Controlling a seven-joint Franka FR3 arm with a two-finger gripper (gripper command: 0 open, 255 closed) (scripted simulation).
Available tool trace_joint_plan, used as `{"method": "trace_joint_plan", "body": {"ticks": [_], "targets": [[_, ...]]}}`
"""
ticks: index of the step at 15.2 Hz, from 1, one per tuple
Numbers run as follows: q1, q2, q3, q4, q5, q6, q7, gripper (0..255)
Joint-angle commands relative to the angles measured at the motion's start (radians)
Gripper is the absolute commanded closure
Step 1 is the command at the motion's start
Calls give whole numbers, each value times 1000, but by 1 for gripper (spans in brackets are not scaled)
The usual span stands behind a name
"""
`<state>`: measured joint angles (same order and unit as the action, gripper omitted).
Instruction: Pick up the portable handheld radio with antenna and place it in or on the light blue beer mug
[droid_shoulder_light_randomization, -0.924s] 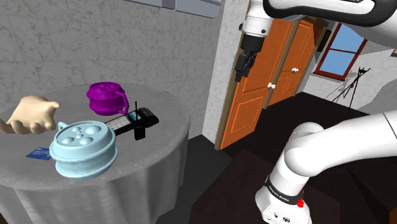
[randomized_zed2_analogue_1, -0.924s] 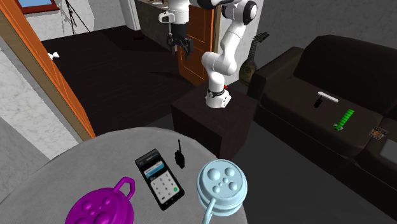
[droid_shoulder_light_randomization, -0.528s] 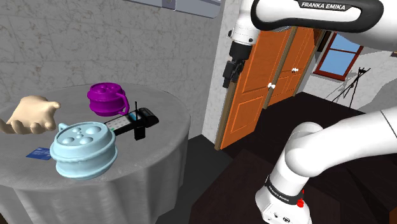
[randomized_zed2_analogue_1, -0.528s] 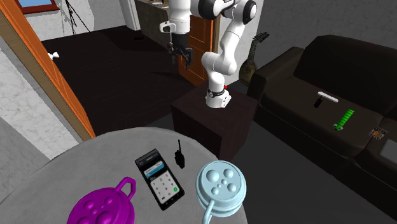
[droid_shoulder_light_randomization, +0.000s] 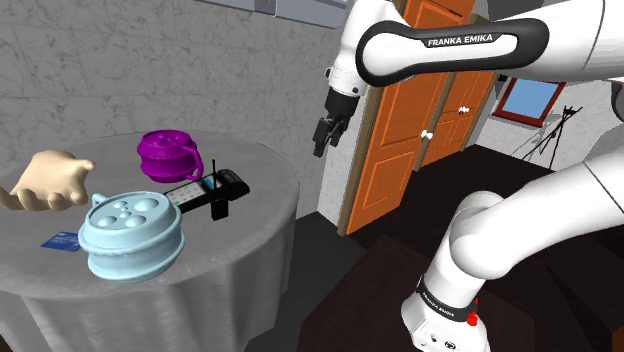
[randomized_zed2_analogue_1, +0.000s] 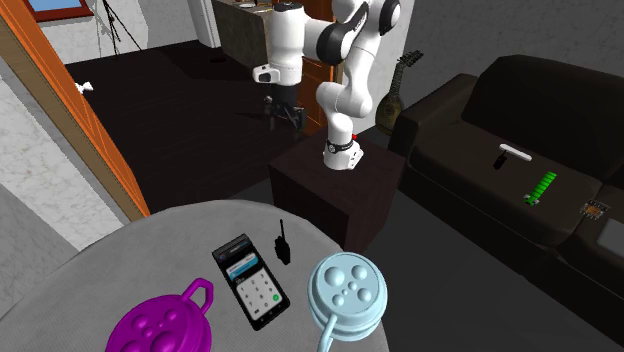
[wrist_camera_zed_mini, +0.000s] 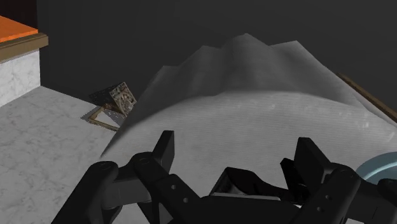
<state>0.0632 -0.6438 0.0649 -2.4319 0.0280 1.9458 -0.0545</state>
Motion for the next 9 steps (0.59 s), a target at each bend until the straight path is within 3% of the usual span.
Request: {"method": "trace_joint_plan", "body": {"ticks": [1, 9], "targets": [[11, 56, 24, -5, 10, 83, 21, 0], [36, 286, 115, 28, 8, 362, 101, 0]]}}
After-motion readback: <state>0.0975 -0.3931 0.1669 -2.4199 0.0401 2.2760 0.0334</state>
